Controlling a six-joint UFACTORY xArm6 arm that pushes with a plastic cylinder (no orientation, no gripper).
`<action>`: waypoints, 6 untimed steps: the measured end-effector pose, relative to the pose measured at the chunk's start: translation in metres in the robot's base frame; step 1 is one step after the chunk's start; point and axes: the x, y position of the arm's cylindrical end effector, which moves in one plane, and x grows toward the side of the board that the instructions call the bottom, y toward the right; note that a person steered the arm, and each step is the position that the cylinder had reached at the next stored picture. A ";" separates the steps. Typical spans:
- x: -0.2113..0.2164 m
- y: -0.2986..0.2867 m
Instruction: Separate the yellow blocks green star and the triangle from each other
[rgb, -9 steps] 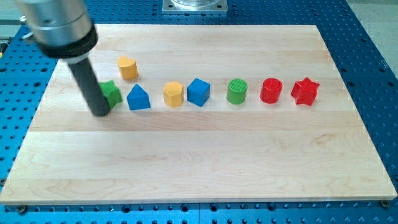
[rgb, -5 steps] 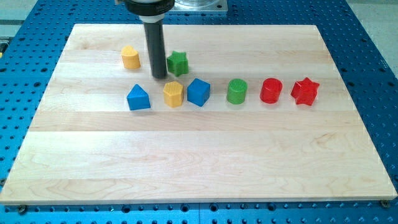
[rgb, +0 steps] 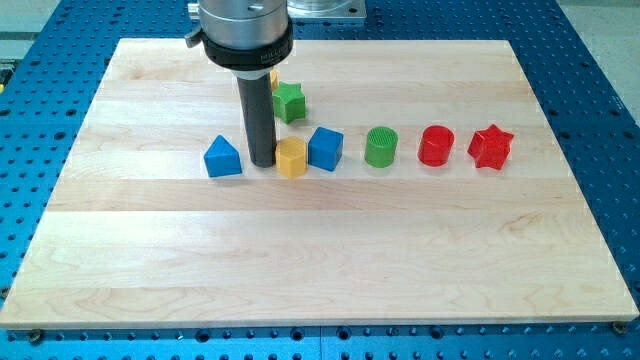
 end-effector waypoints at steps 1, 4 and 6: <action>0.020 -0.037; -0.009 -0.142; -0.044 -0.086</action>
